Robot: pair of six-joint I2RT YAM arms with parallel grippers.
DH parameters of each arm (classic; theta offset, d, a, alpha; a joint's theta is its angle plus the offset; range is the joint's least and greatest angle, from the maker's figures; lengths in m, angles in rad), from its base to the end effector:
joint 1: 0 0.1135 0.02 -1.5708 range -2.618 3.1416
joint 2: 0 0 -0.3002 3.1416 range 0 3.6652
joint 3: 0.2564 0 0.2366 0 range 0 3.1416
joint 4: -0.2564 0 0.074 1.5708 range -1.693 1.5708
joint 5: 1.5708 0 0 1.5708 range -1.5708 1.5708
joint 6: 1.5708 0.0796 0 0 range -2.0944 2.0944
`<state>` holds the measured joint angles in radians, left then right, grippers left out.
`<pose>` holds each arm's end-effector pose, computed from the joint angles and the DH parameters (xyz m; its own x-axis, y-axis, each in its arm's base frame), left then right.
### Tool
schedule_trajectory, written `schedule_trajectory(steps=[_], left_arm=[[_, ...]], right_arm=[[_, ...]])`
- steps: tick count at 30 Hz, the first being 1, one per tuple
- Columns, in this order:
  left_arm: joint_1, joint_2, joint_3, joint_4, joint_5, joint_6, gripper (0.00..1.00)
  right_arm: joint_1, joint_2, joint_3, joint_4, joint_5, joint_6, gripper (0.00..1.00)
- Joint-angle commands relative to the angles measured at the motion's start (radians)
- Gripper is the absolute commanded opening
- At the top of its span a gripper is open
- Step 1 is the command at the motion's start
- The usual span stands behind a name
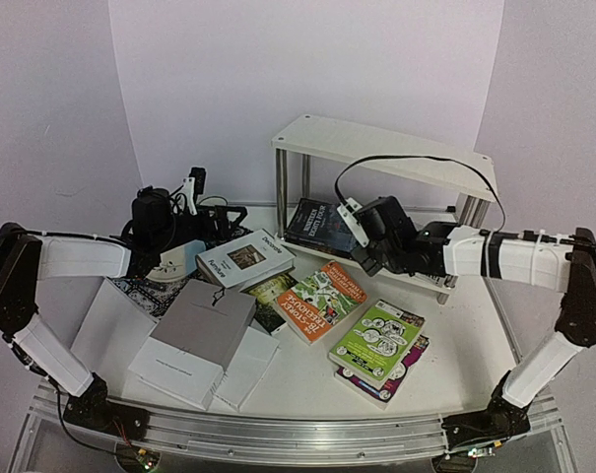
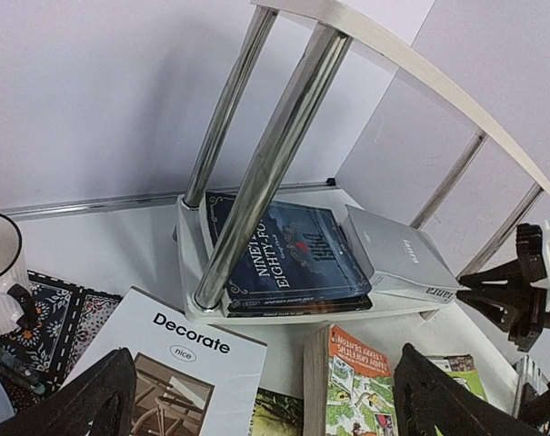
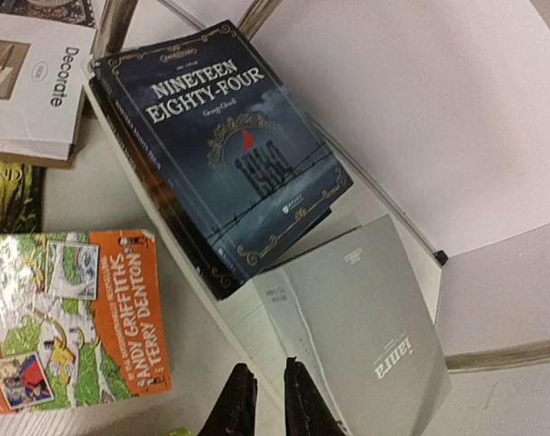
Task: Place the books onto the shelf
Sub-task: Adjust the book on the shelf.
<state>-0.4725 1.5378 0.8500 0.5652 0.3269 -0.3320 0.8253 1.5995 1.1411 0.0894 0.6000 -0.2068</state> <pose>0.3207 -0.1926 0.2963 -0.3359 -0.1750 -0.9255 0.6403 0.6782 -0.3606 0.2981 0.2566 0.3157 -0.1883 -0.4538 -0.8710 -0.2941 0.8722 -0.3908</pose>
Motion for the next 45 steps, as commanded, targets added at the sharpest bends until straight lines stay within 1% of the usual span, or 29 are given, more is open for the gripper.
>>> schedule_trajectory(steps=[1, 4, 7, 9, 10, 11, 14, 18, 24, 31, 39, 45], left_arm=[[0.001, -0.054, -0.020, 0.002, 0.002, -0.020, 1.00], [0.000, -0.059, -0.026, 0.000, 0.004, -0.021, 1.00], [0.000, -0.061, -0.028, -0.002, 0.005, -0.021, 1.00], [0.000, -0.061, -0.028, -0.002, 0.008, -0.023, 1.00], [0.000, -0.060, -0.028, -0.002, 0.009, -0.025, 1.00], [0.000, -0.059, -0.027, -0.001, 0.010, -0.027, 1.00], [0.000, -0.058, -0.027, -0.002, 0.013, -0.032, 1.00], [0.000, -0.057, -0.028, -0.001, 0.018, -0.035, 1.00], [0.000, -0.062, -0.031, -0.003, 0.013, -0.023, 1.00], [0.000, -0.057, -0.029, -0.003, 0.012, -0.025, 1.00], [0.000, -0.064, -0.032, -0.004, 0.006, -0.022, 1.00], [0.000, -0.064, -0.032, -0.004, 0.004, -0.022, 1.00]], right_arm=[[-0.001, -0.119, -0.158, 0.024, -0.077, 0.265, 0.16], [-0.001, -0.194, -0.277, 0.096, -0.082, 0.324, 0.19], [-0.001, -0.230, -0.335, 0.114, -0.026, 0.362, 0.18], [-0.002, -0.220, -0.343, 0.097, 0.034, 0.375, 0.13], [-0.002, -0.209, -0.338, 0.078, 0.065, 0.383, 0.08], [-0.004, -0.196, -0.329, 0.051, 0.095, 0.392, 0.00], [-0.034, -0.146, -0.291, -0.028, 0.145, 0.448, 0.00], [-0.096, -0.104, -0.270, -0.088, 0.118, 0.495, 0.00], [-0.181, -0.074, -0.268, -0.089, 0.086, 0.504, 0.00], [-0.229, -0.011, -0.247, -0.123, 0.132, 0.492, 0.00], [-0.286, 0.024, -0.246, -0.142, 0.197, 0.491, 0.00], [-0.337, 0.038, -0.249, -0.145, 0.202, 0.481, 0.00]])
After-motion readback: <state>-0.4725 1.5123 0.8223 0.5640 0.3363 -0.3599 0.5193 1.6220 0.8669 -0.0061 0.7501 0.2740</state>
